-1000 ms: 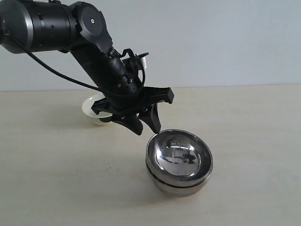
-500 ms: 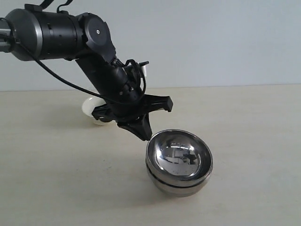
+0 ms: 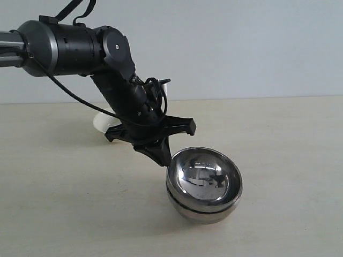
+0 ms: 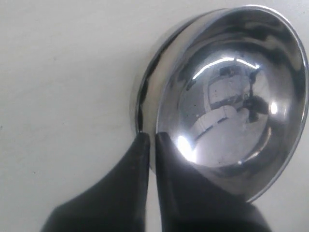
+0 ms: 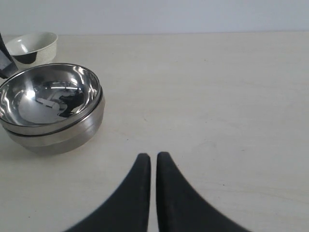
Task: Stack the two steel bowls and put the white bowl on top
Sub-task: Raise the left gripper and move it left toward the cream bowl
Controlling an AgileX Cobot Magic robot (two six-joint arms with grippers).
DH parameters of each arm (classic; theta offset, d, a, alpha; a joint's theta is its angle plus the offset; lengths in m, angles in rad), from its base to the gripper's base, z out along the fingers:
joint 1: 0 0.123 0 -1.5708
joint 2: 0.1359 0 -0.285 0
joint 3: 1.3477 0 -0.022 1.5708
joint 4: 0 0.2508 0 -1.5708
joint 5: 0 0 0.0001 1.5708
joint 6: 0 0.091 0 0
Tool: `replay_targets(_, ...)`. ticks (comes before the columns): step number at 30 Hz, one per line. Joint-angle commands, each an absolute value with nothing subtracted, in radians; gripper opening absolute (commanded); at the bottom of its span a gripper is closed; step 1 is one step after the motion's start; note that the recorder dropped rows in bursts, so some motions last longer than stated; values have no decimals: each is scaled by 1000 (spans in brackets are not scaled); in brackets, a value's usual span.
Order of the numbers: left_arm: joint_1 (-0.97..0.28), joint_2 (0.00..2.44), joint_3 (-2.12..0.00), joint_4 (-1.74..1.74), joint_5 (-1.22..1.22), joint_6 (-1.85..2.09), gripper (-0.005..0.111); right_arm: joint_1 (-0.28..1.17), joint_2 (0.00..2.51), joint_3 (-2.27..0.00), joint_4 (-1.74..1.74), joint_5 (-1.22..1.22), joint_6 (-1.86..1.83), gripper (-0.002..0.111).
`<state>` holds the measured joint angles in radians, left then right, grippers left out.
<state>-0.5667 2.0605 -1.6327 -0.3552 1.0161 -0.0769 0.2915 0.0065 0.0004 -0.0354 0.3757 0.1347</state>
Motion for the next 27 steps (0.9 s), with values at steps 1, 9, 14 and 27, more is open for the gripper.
replay_targets(1, -571, 2091, -1629, -350, 1012, -86, 4, 288, 0, 0, -37, 366, 131, 0)
replay_targets(9, -571, 2100, -1629, -350, 1026, -86, 4, 288, 0, 0, -37, 366, 131, 0)
replay_targets(14, -571, 2051, -1629, -346, 1028, -86, 4, 288, 0, 0, -37, 366, 131, 0)
replay_targets(27, -571, 2010, -1629, -256, 1118, -97, 4, 288, 0, 0, -37, 366, 131, 0)
